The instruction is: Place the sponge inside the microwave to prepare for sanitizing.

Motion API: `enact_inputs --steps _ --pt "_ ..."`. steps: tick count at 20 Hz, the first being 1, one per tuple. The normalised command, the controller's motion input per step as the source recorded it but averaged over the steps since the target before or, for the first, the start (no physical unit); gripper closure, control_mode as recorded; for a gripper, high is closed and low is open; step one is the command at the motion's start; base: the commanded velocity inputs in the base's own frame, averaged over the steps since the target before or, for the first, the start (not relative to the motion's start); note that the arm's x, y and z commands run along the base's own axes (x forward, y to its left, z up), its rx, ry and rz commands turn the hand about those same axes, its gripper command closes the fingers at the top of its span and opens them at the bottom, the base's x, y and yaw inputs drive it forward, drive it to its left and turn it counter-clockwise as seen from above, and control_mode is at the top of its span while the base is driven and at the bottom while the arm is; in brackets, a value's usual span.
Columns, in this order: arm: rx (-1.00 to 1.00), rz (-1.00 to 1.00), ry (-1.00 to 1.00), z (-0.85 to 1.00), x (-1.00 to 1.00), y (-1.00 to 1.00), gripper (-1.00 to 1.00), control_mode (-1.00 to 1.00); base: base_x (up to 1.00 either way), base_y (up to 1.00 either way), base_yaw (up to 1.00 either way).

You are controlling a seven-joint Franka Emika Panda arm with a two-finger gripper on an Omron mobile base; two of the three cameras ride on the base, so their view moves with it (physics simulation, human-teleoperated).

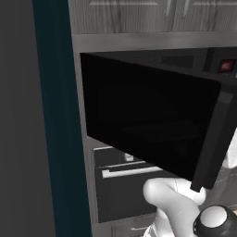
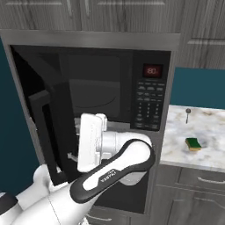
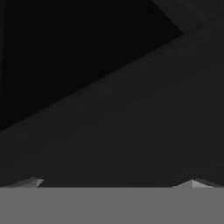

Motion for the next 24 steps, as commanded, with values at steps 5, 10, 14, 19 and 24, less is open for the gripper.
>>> enact_inputs --steps 5,10,14,19,24 --pt "-0.01 0.2 0.0 0.0 -0.51 1.0 -1.0 -1.0 0.0 0.0 0.0" --pt "-0.04 -0.08 -0.03 0.0 -0.76 1.0 -1.0 -1.0 0.0 0.0 0.0" --pt "-0.08 -0.32 -0.03 0.0 -0.38 0.87 -1.0 -1.0 0.0 0.0 0.0" --pt "-0.07 -0.37 0.0 0.0 -0.28 0.84 -1.0 -1.0 0.0 0.0 0.0" --pt "-0.14 -0.3 0.0 0.0 -0.34 1.0 -1.0 -1.0 0.0 0.0 0.0"
